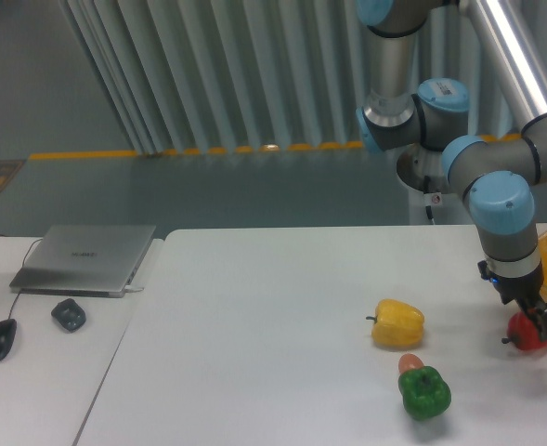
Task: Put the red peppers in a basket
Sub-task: 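Lower the gripper onto the red bell pepper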
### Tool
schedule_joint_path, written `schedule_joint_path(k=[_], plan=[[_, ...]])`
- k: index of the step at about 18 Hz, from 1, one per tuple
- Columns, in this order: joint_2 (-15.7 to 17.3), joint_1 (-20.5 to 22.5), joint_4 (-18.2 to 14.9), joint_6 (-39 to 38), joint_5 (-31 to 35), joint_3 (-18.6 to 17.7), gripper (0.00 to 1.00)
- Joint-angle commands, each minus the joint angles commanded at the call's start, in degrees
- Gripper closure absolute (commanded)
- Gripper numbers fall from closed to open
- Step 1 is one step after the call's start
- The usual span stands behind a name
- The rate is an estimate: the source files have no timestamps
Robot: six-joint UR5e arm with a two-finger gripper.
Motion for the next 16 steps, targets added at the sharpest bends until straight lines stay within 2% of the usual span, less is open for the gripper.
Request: schedule_joint_path(k=[16], plan=[[-1.3, 0.3, 0.0, -0.3, 0.9, -0.1, 0.00]])
